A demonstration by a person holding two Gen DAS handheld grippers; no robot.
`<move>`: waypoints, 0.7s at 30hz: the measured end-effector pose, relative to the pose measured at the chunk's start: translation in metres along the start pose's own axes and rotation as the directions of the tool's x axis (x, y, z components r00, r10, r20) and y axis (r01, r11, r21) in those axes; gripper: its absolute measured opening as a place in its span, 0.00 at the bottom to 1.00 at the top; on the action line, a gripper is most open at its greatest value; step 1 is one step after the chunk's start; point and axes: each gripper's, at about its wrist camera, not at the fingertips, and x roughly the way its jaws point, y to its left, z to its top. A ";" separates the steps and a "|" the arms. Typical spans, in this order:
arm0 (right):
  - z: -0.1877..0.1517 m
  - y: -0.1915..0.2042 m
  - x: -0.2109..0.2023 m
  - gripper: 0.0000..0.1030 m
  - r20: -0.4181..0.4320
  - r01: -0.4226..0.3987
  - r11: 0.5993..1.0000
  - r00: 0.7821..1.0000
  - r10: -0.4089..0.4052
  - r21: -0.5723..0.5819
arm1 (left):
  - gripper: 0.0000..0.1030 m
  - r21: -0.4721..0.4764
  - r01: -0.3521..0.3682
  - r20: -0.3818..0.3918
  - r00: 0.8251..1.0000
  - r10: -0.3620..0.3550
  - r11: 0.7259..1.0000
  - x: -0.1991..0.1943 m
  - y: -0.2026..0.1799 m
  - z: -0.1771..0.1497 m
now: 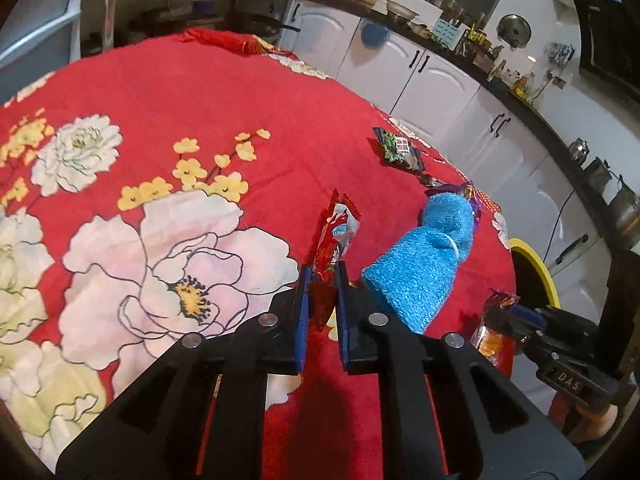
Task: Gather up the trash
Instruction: 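Carry the red wrapper with the left tool while the right tool carries the chip bag over the bin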
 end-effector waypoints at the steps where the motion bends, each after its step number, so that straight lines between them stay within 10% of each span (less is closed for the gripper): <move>1: 0.001 0.001 -0.003 0.19 0.005 -0.003 1.000 1.000 0.003 -0.002 | 0.07 0.005 -0.003 0.005 1.000 0.003 1.000 -0.003 -0.001 0.000; 21: 0.019 0.003 -0.064 0.19 0.125 0.011 0.999 0.992 -0.007 -0.031 | 0.07 0.096 0.006 0.114 0.993 -0.017 0.995 -0.052 -0.049 0.007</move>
